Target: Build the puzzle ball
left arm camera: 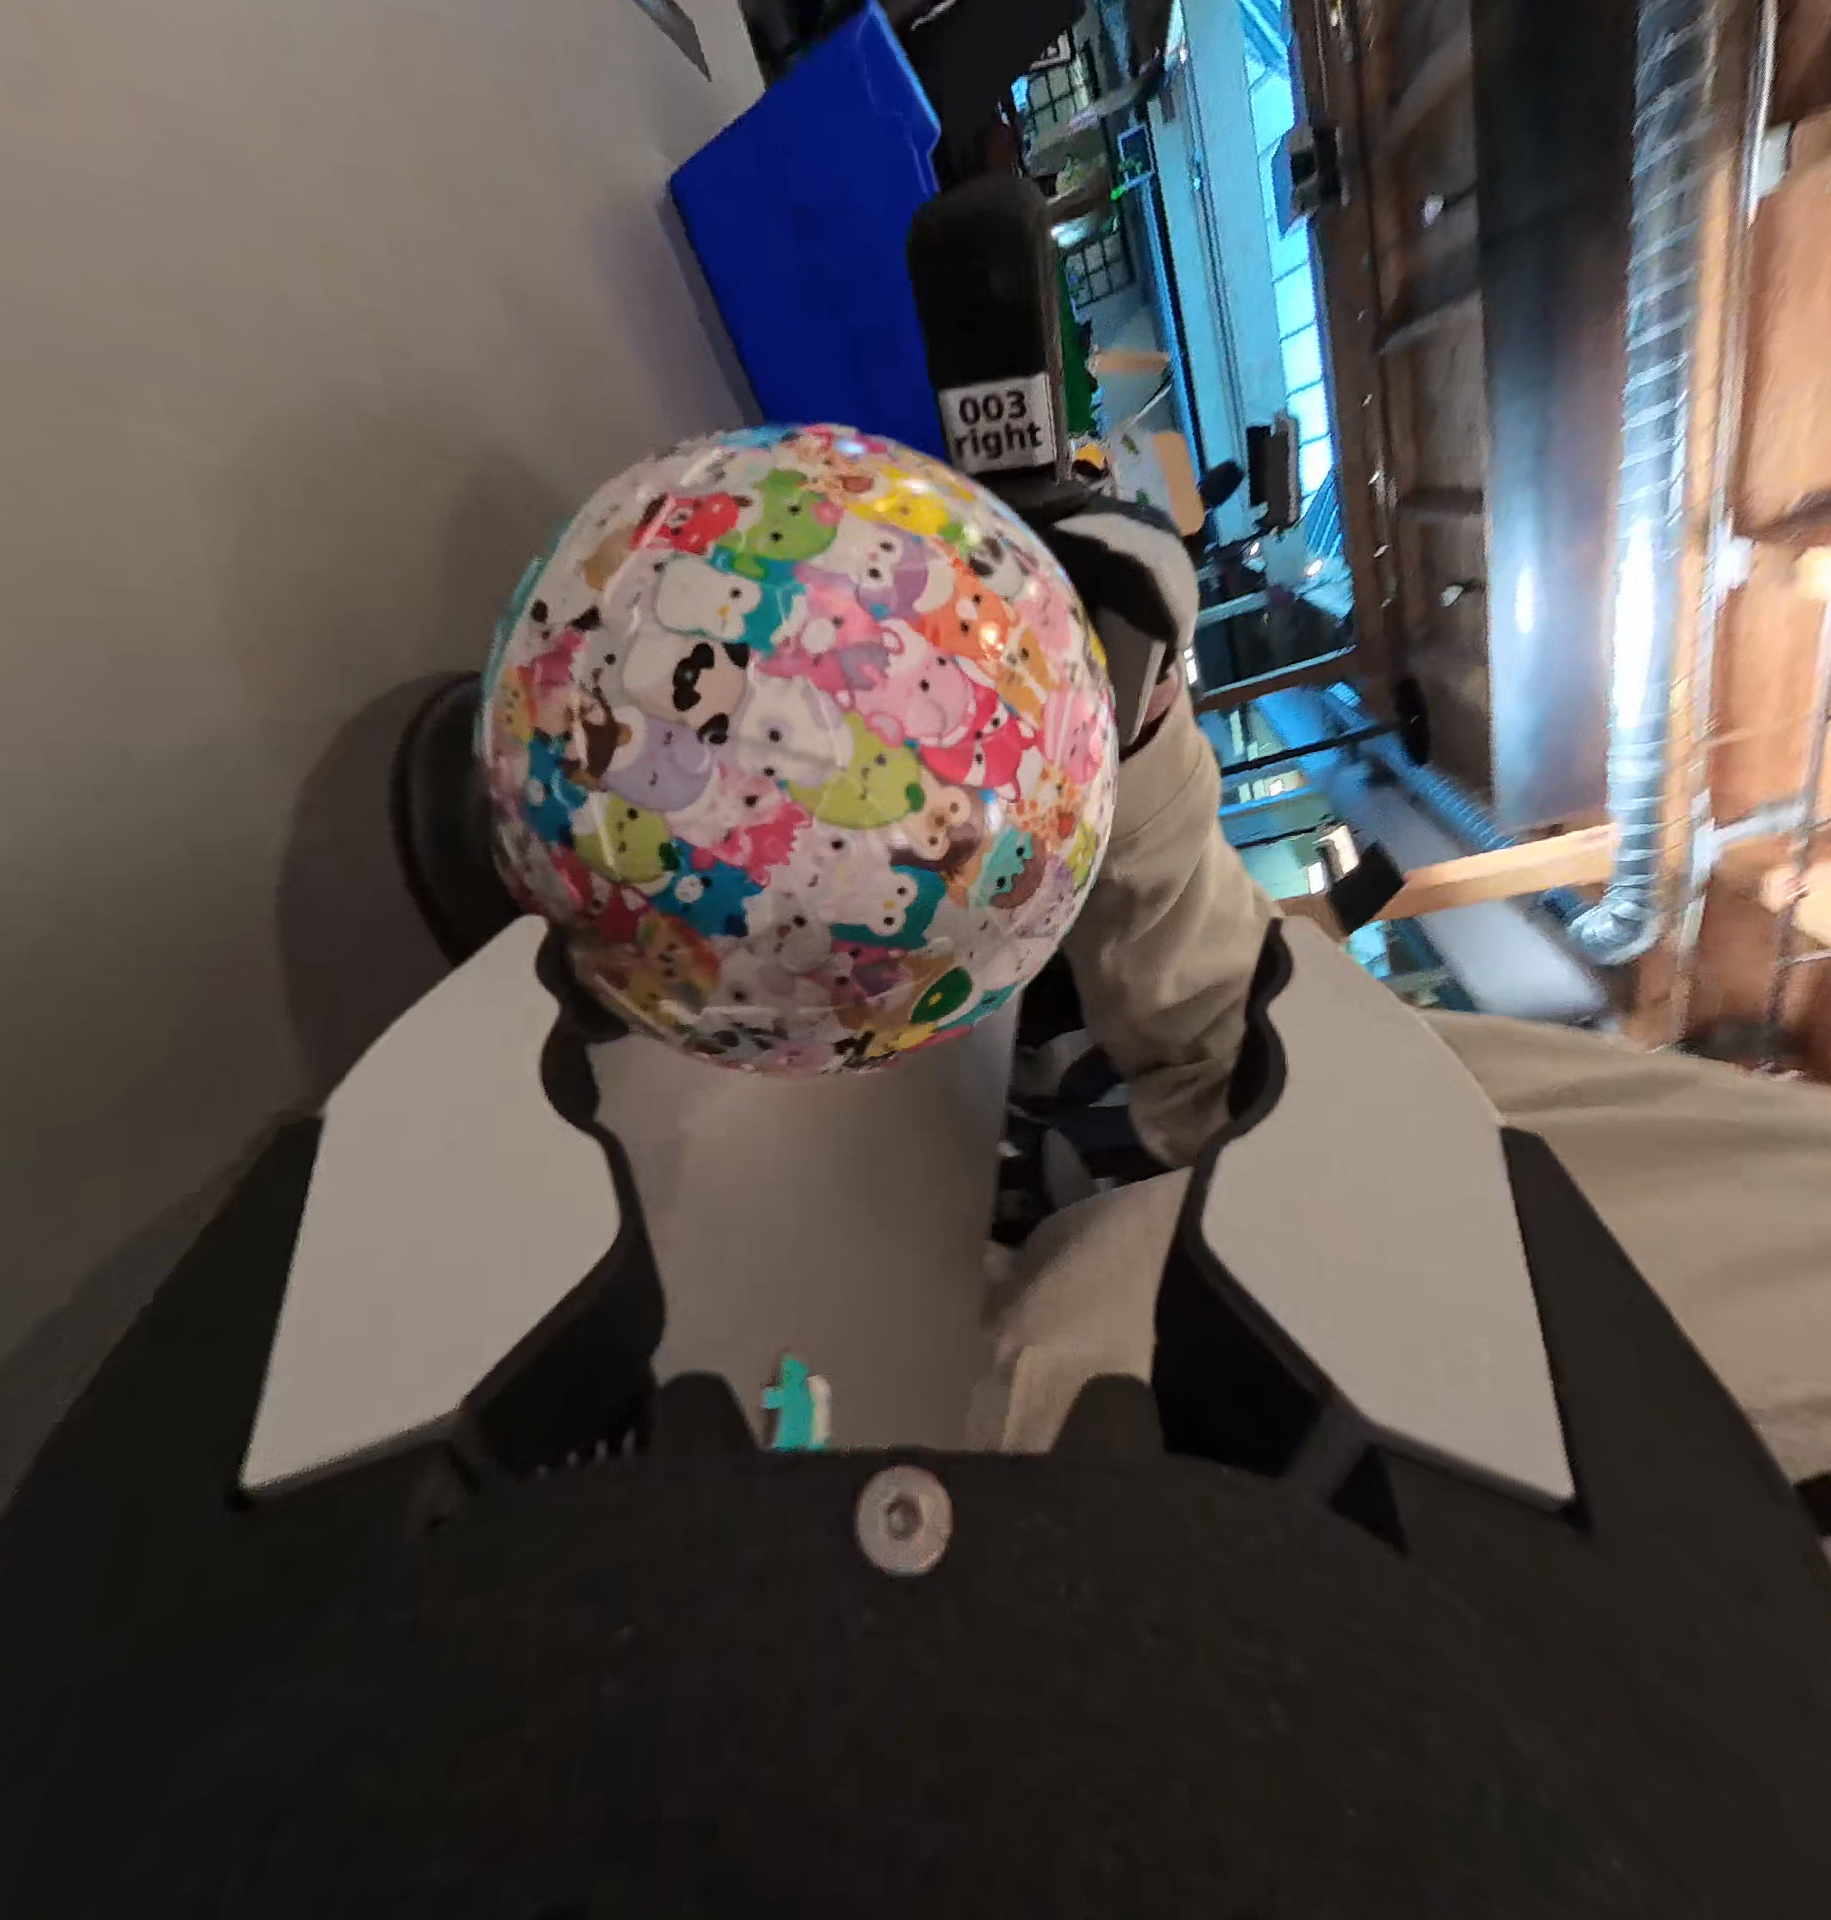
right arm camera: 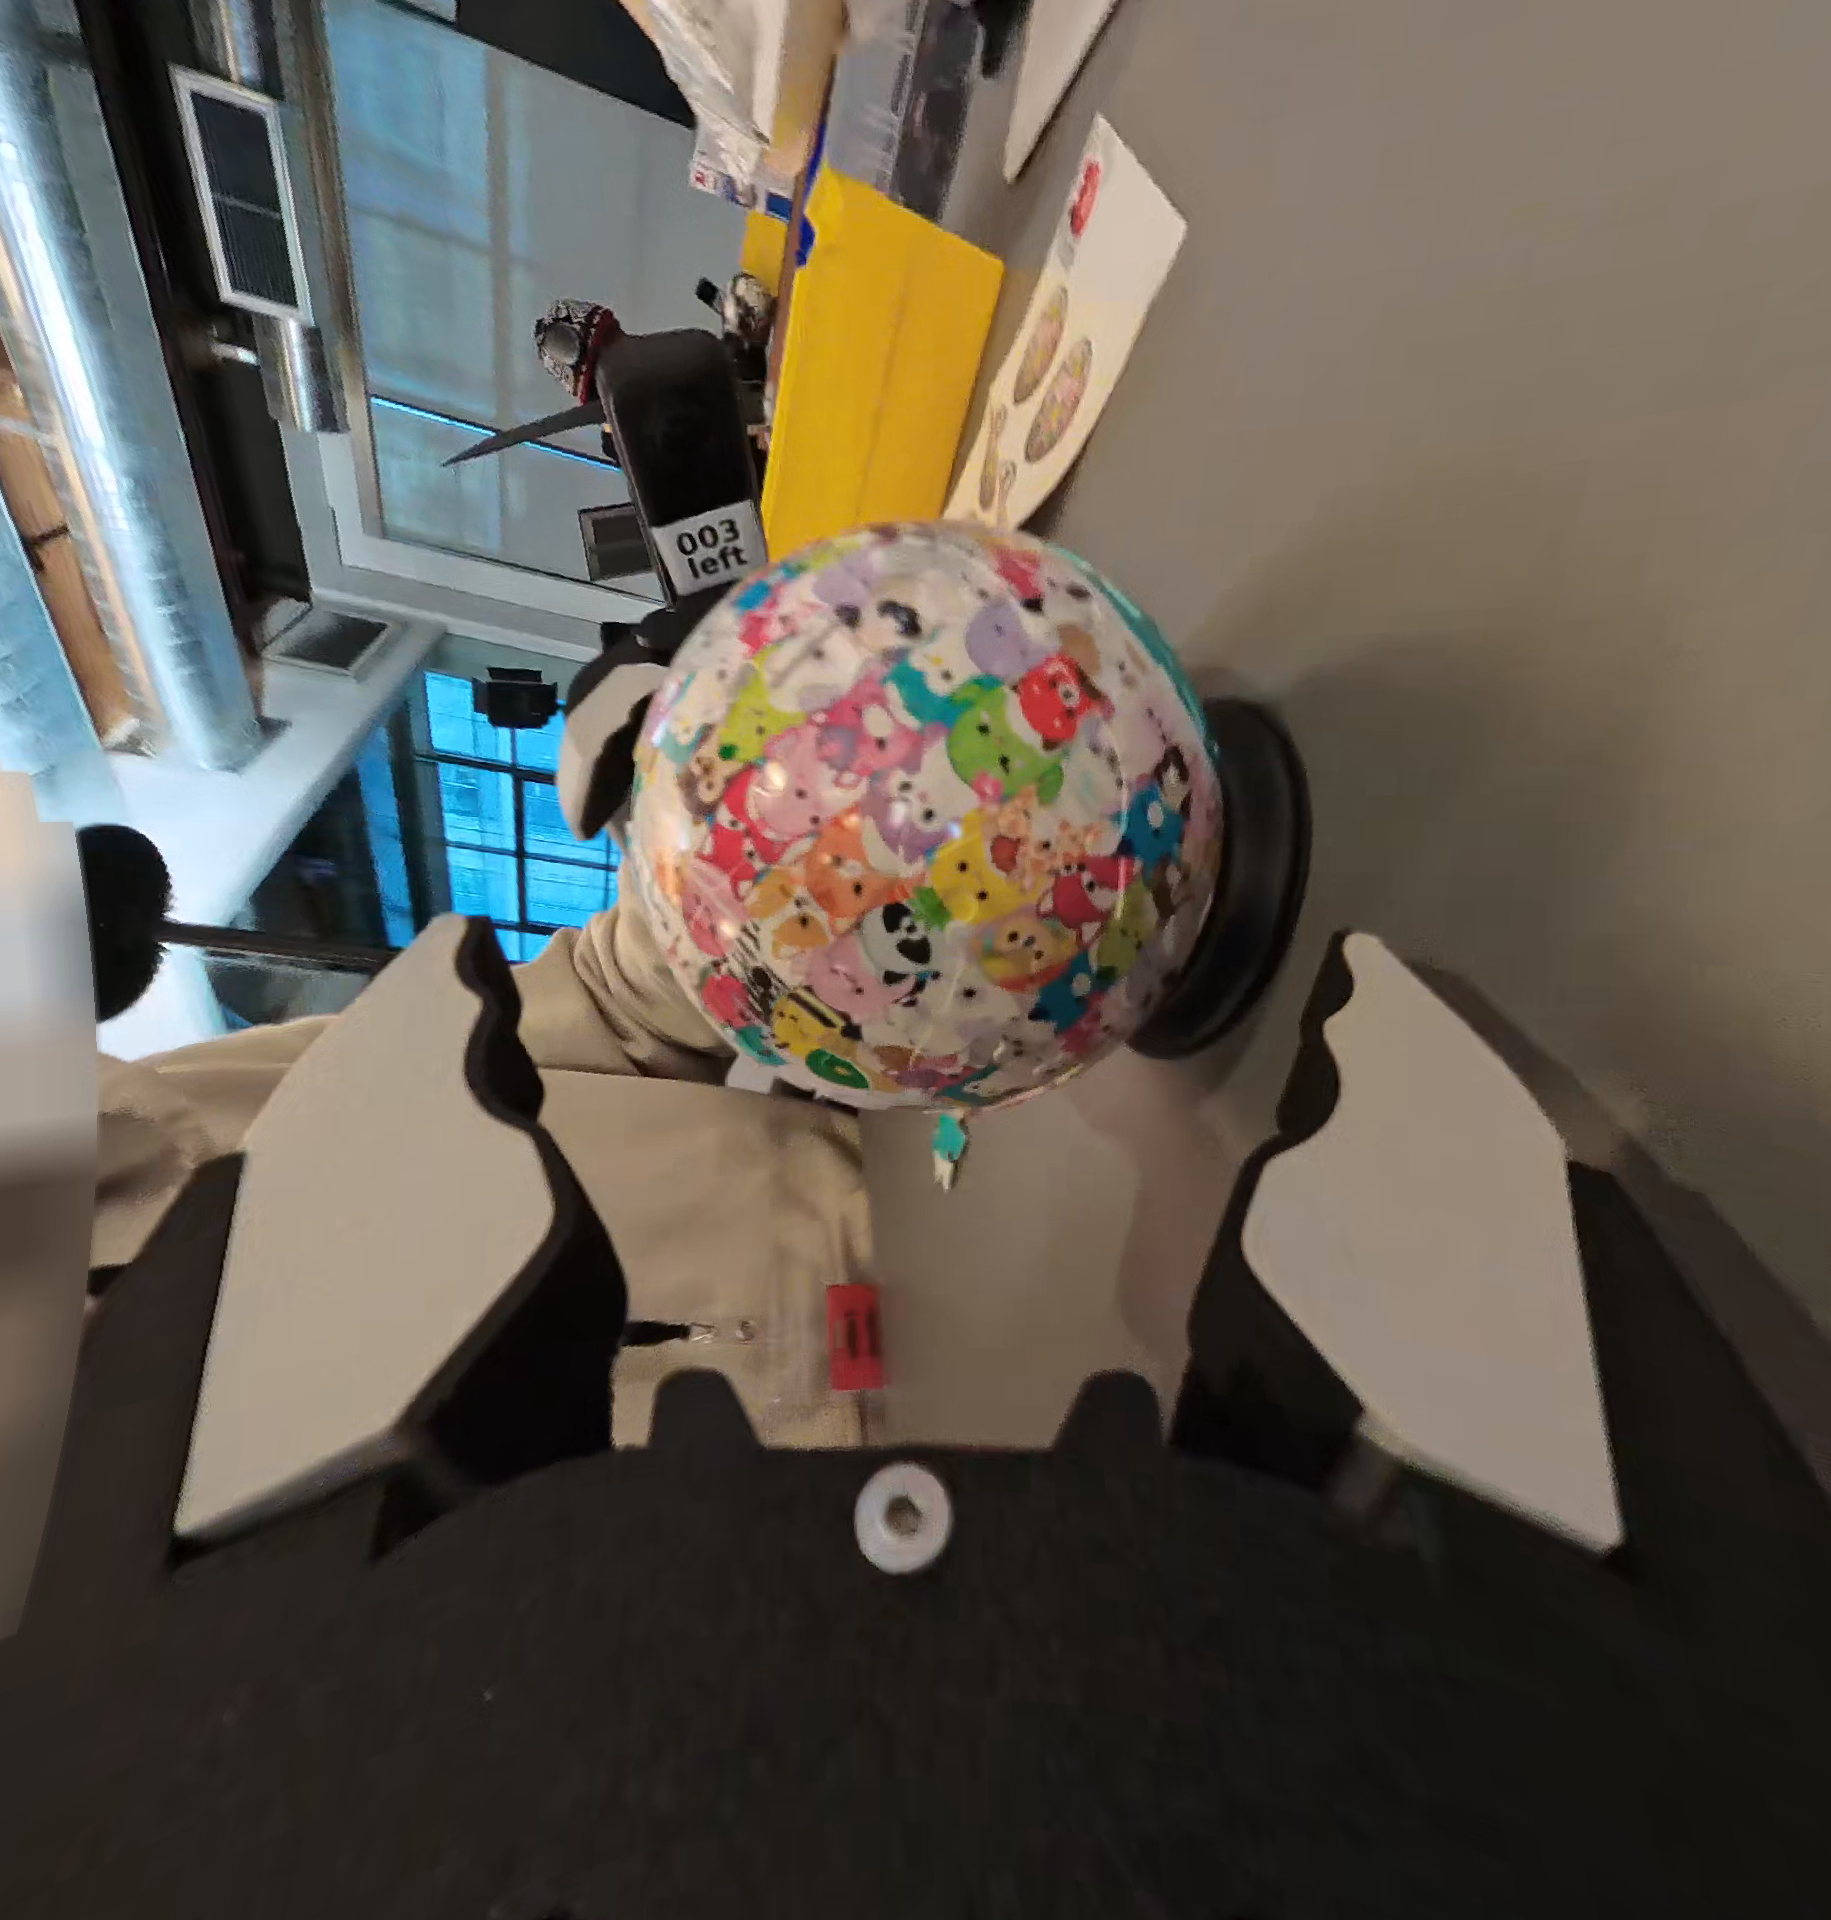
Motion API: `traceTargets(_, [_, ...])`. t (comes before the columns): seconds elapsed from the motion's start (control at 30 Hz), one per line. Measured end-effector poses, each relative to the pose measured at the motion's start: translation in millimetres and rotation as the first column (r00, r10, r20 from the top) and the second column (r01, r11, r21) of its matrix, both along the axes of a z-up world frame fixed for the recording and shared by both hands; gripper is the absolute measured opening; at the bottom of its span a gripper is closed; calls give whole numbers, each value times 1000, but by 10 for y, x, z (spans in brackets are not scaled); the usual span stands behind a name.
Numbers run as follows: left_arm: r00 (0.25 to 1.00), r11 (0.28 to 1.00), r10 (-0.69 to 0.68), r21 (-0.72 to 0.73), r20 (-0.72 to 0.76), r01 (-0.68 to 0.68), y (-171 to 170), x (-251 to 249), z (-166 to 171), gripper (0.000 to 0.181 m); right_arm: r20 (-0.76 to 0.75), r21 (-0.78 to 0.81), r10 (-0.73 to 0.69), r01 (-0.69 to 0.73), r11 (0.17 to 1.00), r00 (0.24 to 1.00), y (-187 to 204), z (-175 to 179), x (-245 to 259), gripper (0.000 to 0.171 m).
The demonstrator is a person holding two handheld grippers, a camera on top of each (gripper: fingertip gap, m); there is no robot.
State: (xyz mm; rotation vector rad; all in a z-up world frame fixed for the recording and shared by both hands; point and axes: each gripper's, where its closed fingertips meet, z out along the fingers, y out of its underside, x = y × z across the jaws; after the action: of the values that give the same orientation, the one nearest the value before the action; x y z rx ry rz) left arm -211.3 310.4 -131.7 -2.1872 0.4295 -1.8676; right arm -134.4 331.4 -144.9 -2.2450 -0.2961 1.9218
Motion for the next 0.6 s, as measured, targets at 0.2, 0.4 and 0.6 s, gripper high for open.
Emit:
traceTargets(0.2, [999, 992, 20, -125, 39, -15, 23, 51, -12, 119, -58, -106, 62, -68, 992, 996, -158, 6, -186, 135])
traceTargets(0.4, [999, 997, 40, -59, -5, -40, 89, 91, -8, 122, -16, -10, 20, -20, 1000, 1000, -24, 39, -273, 138])
traceTargets(0.6, [998, 997, 66, 32, -4, -66, 177, 46, 56, 117, 15, 175, 58, -60, 983, 998, 46, 90, -313, 134])
